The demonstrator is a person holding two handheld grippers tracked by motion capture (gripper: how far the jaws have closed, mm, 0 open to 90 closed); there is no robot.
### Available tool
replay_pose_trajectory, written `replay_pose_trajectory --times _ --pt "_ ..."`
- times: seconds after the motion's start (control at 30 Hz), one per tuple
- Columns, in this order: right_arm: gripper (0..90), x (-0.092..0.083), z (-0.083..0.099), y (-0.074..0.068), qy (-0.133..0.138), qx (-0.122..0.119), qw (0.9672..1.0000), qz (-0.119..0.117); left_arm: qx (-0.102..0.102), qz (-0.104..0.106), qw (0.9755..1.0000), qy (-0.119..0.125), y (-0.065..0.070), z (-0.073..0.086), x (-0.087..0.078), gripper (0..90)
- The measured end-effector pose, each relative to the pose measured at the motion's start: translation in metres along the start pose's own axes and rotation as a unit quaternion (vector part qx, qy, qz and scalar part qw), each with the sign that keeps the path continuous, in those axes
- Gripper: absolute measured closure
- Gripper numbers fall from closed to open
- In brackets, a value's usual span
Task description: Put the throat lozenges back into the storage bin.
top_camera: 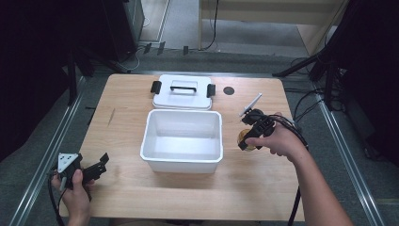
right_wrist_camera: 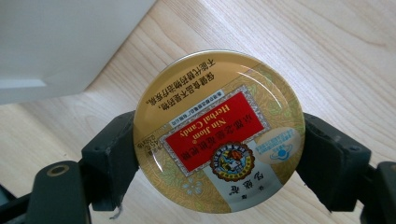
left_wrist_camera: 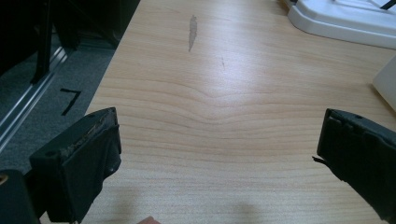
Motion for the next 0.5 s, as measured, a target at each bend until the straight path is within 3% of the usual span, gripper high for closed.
replay_pose_trajectory --times 0.5 --pt "20.5 -0.036 -0.014 -0.008 0.012 -0.026 0.9996 -0.003 0.0 0.0 1.0 0.001 0.0 0.0 0.0 0.2"
Point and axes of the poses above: each handheld gripper's, and its own axes: x roughly forward along the jaws, z roughly out of its underside, y roughly to its right, the point moved 7 cm from there along x, roughly forward along the jaws, and after that the axes turned 11 degrees about z, right-handed, at the moved point
